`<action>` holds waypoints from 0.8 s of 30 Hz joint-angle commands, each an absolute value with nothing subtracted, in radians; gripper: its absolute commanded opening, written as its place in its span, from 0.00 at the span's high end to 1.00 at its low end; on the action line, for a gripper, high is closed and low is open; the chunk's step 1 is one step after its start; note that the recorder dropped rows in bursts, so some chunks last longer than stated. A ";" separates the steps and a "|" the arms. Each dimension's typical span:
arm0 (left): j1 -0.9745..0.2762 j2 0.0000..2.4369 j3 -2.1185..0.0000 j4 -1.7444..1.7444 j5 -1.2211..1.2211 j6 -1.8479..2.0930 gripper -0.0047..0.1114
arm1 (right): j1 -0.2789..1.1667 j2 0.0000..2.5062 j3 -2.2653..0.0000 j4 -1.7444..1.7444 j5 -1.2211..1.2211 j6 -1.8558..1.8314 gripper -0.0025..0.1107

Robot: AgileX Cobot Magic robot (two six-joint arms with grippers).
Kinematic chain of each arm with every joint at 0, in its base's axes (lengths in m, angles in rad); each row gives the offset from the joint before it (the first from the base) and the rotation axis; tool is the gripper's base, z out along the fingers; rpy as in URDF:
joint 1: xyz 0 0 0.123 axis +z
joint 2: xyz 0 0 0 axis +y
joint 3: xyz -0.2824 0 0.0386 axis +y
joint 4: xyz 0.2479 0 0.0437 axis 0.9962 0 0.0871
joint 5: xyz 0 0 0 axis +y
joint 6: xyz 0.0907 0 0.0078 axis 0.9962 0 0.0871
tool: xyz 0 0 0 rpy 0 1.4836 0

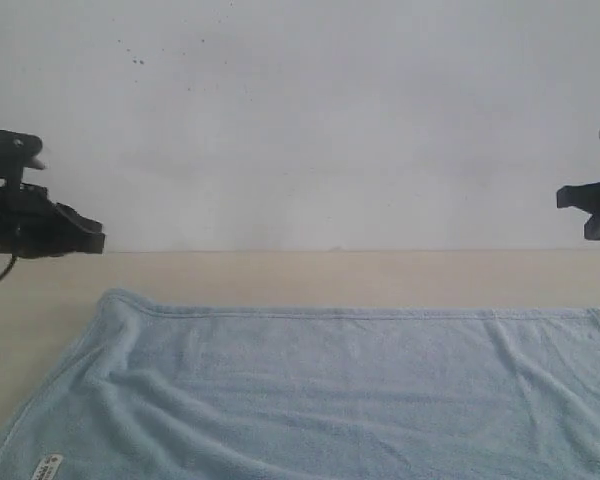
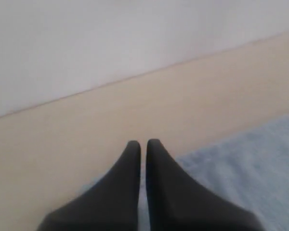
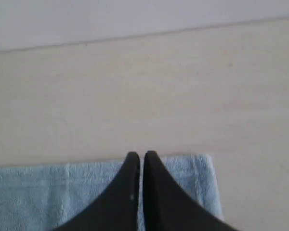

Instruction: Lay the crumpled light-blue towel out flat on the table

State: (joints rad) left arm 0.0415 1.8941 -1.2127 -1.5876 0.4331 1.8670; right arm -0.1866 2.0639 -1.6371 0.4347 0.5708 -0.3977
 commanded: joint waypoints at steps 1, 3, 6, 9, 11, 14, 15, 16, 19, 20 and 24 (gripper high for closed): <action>0.022 1.970 -1.201 -1.561 0.405 1.879 0.93 | -0.186 2.058 -1.505 0.433 0.580 -0.455 0.95; 0.035 2.039 -1.201 -1.628 0.320 1.905 0.93 | -0.186 2.032 -1.405 0.435 0.500 -0.533 0.95; 0.050 2.125 -1.204 -1.634 0.422 2.042 0.93 | -0.186 2.019 -1.350 0.437 0.437 -0.576 0.95; 0.051 2.179 -1.227 -1.647 0.487 2.109 0.93 | -0.186 2.019 -1.350 0.439 0.430 -0.576 0.95; 0.051 2.202 -1.238 -1.689 0.490 2.114 0.93 | -0.186 2.019 -1.350 0.439 0.430 -0.578 0.95; 0.053 2.230 -1.255 -1.720 0.470 2.123 0.93 | -0.186 2.019 -1.350 0.439 0.426 -0.579 0.95; 0.053 2.238 -1.257 -1.720 0.450 2.126 0.93 | -0.186 2.019 -1.350 0.439 0.424 -0.579 0.95; 0.053 2.240 -1.257 -1.720 0.435 2.126 0.93 | -0.186 2.019 -1.350 0.439 0.422 -0.579 0.95; 0.059 2.240 -1.257 -1.720 0.389 2.129 0.93 | -0.186 2.019 -1.350 0.439 0.419 -0.587 0.95; 0.061 2.240 -1.257 -1.720 0.378 2.128 0.93 | -0.186 2.019 -1.350 0.439 0.419 -0.587 0.95; 0.063 2.240 -1.257 -1.715 0.371 2.116 0.93 | -0.186 2.019 -1.350 0.439 0.419 -0.587 0.95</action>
State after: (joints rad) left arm 0.0592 2.2320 -1.2552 -1.7150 0.4058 2.1211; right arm -0.1866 2.0318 -1.3544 0.4369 0.4271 -0.5768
